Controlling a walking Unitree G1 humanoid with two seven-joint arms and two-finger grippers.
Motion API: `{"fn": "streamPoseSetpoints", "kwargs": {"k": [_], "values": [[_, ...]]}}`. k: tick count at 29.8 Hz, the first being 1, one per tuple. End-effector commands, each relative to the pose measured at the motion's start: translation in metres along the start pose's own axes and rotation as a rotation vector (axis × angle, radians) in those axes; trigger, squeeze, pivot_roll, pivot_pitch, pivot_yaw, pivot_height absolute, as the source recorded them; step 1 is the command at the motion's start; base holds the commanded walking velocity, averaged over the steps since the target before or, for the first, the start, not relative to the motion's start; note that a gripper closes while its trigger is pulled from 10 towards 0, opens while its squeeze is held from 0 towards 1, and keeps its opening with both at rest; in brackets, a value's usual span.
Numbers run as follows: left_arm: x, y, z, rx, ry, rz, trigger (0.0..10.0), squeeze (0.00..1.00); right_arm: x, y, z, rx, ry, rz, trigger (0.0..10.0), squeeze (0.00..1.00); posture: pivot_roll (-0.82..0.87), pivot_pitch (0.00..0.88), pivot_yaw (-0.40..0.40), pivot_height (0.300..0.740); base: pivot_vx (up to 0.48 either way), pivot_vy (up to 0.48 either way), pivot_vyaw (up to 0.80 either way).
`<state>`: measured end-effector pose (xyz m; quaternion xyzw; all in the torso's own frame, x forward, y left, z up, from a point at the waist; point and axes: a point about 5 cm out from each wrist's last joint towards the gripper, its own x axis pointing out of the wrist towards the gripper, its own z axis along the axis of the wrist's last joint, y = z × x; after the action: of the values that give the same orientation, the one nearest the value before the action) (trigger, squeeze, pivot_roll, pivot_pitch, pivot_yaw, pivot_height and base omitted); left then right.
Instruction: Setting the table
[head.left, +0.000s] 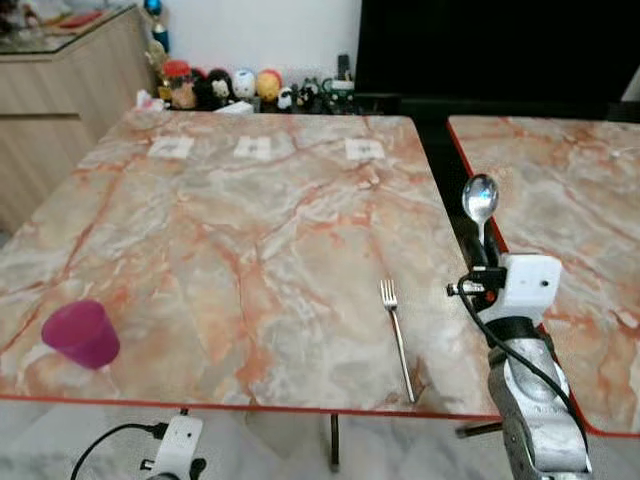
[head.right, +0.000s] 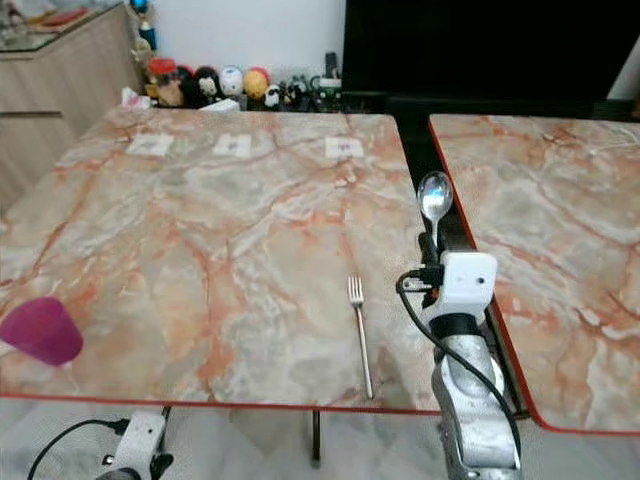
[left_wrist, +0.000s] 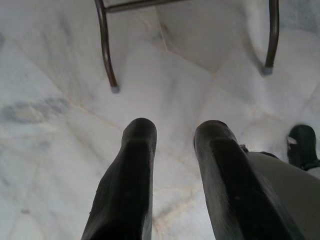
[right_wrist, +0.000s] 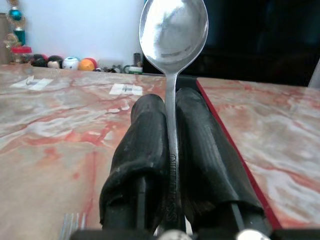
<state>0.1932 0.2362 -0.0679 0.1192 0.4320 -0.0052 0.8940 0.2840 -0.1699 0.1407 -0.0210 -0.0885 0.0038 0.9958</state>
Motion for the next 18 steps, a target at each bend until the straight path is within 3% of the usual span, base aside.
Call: {"fn": "streamPoseSetpoints", "kwargs": {"k": [1, 18], "values": [[-0.0009, -0.0008, -0.005, 0.013, 0.017, -0.006, 10.0, 0.0, 0.0008, -0.0021, 0.0035, -0.022, -0.021, -0.006, 10.0, 0.0, 0.05, 0.0, -0.008, 0.74, 0.0, -0.382, 0.0], [-0.0027, 0.0033, -0.01, 0.018, 0.027, -0.008, 10.0, 0.0, -0.0016, 0.004, -0.0001, -0.014, -0.015, -0.016, 10.0, 0.0, 0.04, 0.0, -0.007, 0.74, 0.0, -0.391, 0.0]]}}
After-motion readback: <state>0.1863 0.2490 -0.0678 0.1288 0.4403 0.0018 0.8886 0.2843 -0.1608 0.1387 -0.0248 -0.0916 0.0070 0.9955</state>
